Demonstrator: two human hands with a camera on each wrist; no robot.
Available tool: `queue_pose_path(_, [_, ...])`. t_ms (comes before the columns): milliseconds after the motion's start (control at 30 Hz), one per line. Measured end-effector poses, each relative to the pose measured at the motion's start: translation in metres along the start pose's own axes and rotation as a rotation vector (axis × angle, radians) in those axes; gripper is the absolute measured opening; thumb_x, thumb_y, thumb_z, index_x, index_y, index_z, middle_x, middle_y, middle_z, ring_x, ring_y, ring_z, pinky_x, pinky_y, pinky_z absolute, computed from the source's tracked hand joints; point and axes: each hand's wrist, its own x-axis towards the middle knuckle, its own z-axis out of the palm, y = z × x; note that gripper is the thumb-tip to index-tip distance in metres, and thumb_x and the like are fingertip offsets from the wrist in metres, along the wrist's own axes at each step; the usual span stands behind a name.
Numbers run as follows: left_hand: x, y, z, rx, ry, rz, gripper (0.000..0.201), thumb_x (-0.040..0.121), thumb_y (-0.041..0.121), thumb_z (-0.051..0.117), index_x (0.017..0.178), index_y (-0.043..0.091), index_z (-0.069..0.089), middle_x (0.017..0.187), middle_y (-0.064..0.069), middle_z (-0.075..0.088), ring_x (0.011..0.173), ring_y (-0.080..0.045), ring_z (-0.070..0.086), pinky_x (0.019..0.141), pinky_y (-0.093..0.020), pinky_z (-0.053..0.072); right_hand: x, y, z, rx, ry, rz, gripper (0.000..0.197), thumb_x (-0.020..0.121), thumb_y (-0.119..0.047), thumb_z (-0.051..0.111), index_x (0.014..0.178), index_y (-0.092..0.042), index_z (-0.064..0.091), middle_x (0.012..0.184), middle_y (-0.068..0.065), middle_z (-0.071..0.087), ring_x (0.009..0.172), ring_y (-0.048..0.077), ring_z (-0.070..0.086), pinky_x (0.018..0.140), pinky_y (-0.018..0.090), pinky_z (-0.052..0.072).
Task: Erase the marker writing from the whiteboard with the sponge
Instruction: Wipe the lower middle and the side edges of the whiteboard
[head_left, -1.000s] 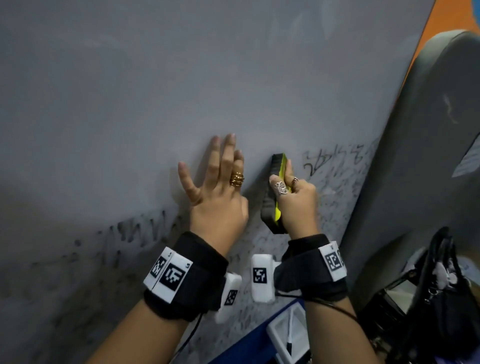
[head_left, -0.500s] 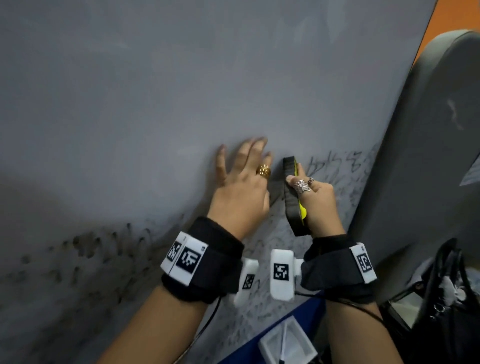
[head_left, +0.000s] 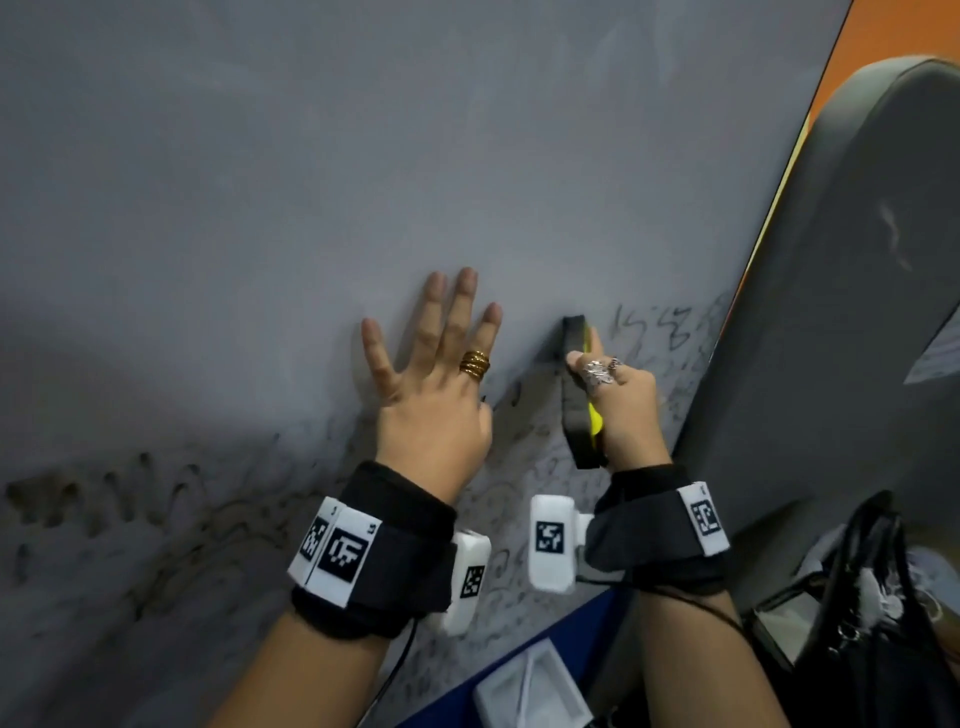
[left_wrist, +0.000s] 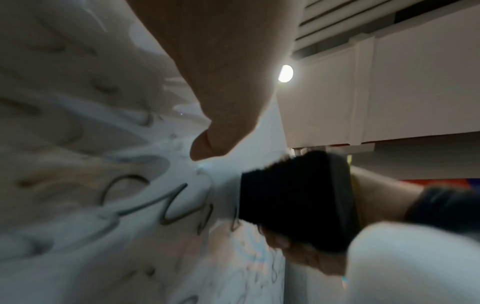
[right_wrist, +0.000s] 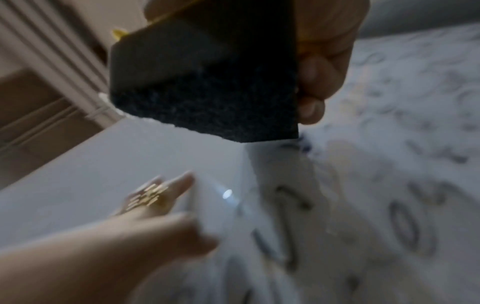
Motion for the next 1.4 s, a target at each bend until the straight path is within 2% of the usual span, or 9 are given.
queue_pose_path(67, [0.001, 0.003, 0.0, 0.014, 0.017, -0.015, 0.085, 0.079, 0.04, 0.039, 0.152, 0.029, -0.003, 0.156, -0.009, -0.023, 0.141, -0.03, -0.022, 0.096, -0.066, -0.021, -0.009, 0.002, 0.009, -0.011, -0.066, -0.012, 0.035, 0.086, -0.01, 0.063, 0.118, 0.005, 0.061, 0.096, -0.022, 0.065, 0.089, -0.003, 0.058, 0.095, 0.027, 0.046])
queue_pose_path(267, [0.002, 0.006, 0.012, -0.071, 0.095, -0.041, 0.068, 0.088, 0.043, 0.033, 0.15, 0.029, 0.01, 0.159, -0.006, -0.005, 0.146, -0.027, -0.008, 0.1, -0.064, -0.016, 0.02, -0.016, -0.012, 0.038, 0.059, -0.015, 0.027, 0.089, -0.008, 0.059, 0.115, -0.002, 0.063, 0.129, 0.001, 0.054, 0.121, 0.014, 0.05, 0.11, 0.035, 0.035])
queue_pose_path(467, [0.005, 0.011, 0.011, -0.282, 0.163, -0.033, 0.063, 0.088, 0.052, 0.036, 0.144, 0.024, 0.035, 0.158, -0.005, 0.011, 0.145, -0.021, 0.007, 0.103, -0.06, -0.013, 0.043, -0.022, -0.037, 0.052, 0.214, 0.086, 0.052, 0.084, -0.021, 0.065, 0.133, -0.008, 0.052, 0.127, 0.004, 0.057, 0.11, 0.017, 0.057, 0.1, 0.033, 0.043])
queue_pose_path(600, [0.019, 0.023, -0.003, -0.356, 0.129, 0.111, 0.06, 0.087, 0.038, 0.032, 0.139, 0.013, 0.046, 0.152, -0.009, 0.031, 0.142, -0.022, 0.019, 0.108, -0.054, -0.012, 0.017, -0.014, -0.02, 0.063, 0.114, 0.174, 0.03, 0.088, -0.012, 0.059, 0.116, 0.0, 0.061, 0.108, 0.014, 0.062, 0.094, 0.021, 0.056, 0.081, 0.028, 0.047])
queue_pose_path(733, [0.036, 0.033, -0.013, -0.231, -0.012, 0.286, 0.064, 0.089, 0.026, 0.03, 0.15, 0.01, 0.019, 0.16, -0.007, 0.002, 0.147, -0.021, -0.003, 0.098, -0.049, -0.034, 0.005, -0.011, -0.014, 0.083, 0.08, 0.142, 0.036, 0.092, -0.005, 0.052, 0.127, 0.001, 0.053, 0.122, 0.009, 0.058, 0.111, 0.014, 0.053, 0.082, 0.012, 0.044])
queue_pose_path(833, [0.042, 0.044, -0.011, -0.247, -0.063, 0.291, 0.067, 0.092, 0.021, 0.034, 0.151, 0.009, 0.007, 0.159, -0.006, -0.012, 0.145, -0.02, -0.017, 0.088, -0.047, -0.041, 0.011, -0.009, -0.019, 0.093, 0.061, 0.13, 0.043, 0.092, -0.006, 0.053, 0.134, 0.003, 0.046, 0.134, 0.011, 0.051, 0.121, 0.016, 0.049, 0.097, 0.022, 0.04])
queue_pose_path(1200, [0.07, 0.089, -0.006, -0.126, -0.105, 0.329, 0.062, 0.096, 0.022, 0.032, 0.151, 0.007, 0.009, 0.157, -0.011, -0.019, 0.143, -0.028, -0.02, 0.081, -0.058, -0.039, 0.08, -0.02, -0.074, -0.038, 0.188, 0.089, 0.005, 0.084, -0.021, 0.065, 0.082, -0.017, 0.068, 0.072, -0.002, 0.059, 0.067, 0.012, 0.052, 0.065, 0.026, 0.041])
queue_pose_path(1300, [0.077, 0.106, -0.003, -0.114, -0.089, 0.284, 0.063, 0.096, 0.023, 0.032, 0.152, 0.011, 0.006, 0.156, -0.011, -0.022, 0.142, -0.032, -0.023, 0.08, -0.06, -0.039, 0.104, -0.016, -0.093, -0.022, 0.224, 0.102, 0.027, 0.064, -0.036, 0.072, 0.079, -0.013, 0.071, 0.08, 0.005, 0.061, 0.077, 0.02, 0.054, 0.073, 0.034, 0.043])
queue_pose_path(1400, [0.075, 0.115, 0.008, -0.11, -0.092, 0.259, 0.066, 0.095, 0.021, 0.033, 0.152, 0.017, 0.0, 0.154, -0.01, -0.028, 0.14, -0.034, -0.028, 0.08, -0.062, -0.037, 0.089, -0.017, -0.088, -0.051, 0.134, 0.111, 0.025, 0.078, -0.027, 0.071, 0.064, -0.01, 0.06, 0.052, -0.008, 0.054, 0.047, 0.002, 0.049, 0.05, 0.018, 0.04])
